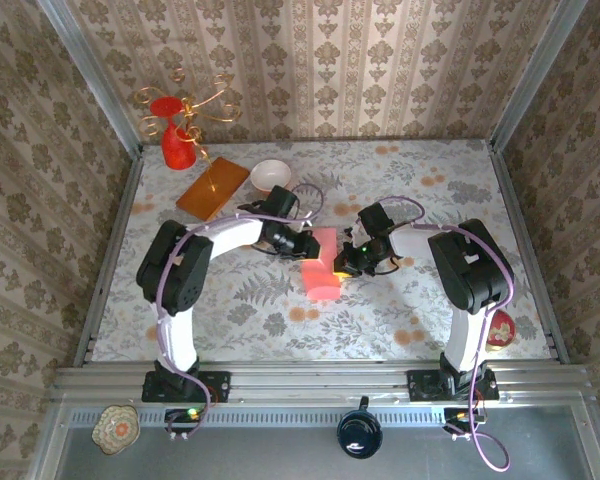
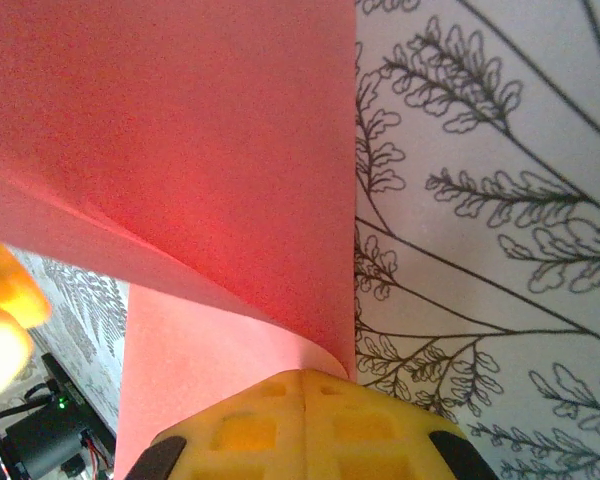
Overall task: Fold a paper plane with a square sheet of paper (pick it up from the middle)
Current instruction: First fold the square sheet of paper in half at the center of the table.
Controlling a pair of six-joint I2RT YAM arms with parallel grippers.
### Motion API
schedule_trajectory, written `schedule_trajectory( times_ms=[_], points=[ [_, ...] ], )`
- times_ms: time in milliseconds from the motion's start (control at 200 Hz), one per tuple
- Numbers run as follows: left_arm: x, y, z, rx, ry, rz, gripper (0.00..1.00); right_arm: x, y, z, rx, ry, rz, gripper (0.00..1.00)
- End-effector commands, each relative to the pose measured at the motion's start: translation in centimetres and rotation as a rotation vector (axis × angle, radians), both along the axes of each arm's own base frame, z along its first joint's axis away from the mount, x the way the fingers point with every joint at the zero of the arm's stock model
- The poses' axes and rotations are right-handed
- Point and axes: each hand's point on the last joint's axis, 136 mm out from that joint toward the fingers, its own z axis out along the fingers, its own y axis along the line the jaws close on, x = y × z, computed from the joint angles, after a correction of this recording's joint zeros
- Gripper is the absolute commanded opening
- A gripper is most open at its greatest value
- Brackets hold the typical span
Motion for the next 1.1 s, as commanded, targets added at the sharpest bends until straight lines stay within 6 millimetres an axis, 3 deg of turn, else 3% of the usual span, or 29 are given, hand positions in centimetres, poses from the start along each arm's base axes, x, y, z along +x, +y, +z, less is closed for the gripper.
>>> schedule_trajectory(
  times_ms=[0,160,360,395,500,585,675,790,975,1095],
  points=[
    [1.2,-1.2,-0.8,-0.039,0.04,0.016,0.18,-8.1,-6.5,-8.9,-0.373,0.296,-0.022,0.05],
    [2.4,0.3,-3.1,0.002,0.046,0.046,0.18,-8.3,-7.0,-9.0,-0.388,0.301,-0.026,0.05],
    [4.9,4.7,-5.9,0.029,0.057,0.127,0.18,-8.7,-7.8,-9.4,-0.412,0.314,-0.037,0.05],
    [6.0,6.3,-6.2,0.032,0.059,0.165,0.18,-8.7,-7.9,-9.4,-0.411,0.315,-0.042,0.05],
    [7.9,8.2,-5.9,0.028,0.045,0.211,0.18,-8.6,-8.1,-9.3,-0.41,0.311,-0.052,0.05],
    [8.7,8.5,-4.1,0.034,-0.002,0.21,0.17,-8.4,-8.1,-9.2,-0.405,0.306,-0.059,0.05],
    [8.3,7.5,-1.1,-0.004,-0.048,0.196,0.17,-8.2,-7.8,-8.9,-0.392,0.297,-0.065,0.05],
    [6.1,5.4,1.3,-0.04,-0.08,0.171,0.17,-7.7,-7.6,-8.5,-0.38,0.283,-0.077,0.05],
    [1.4,1.6,0.9,-0.073,-0.045,0.108,0.17,-7.8,-7.6,-8.3,-0.375,0.283,-0.073,0.06],
    [0.7,-0.3,0.4,-0.095,-0.019,0.066,0.17,-8.0,-7.5,-8.5,-0.369,0.29,-0.07,0.05]
  ],
)
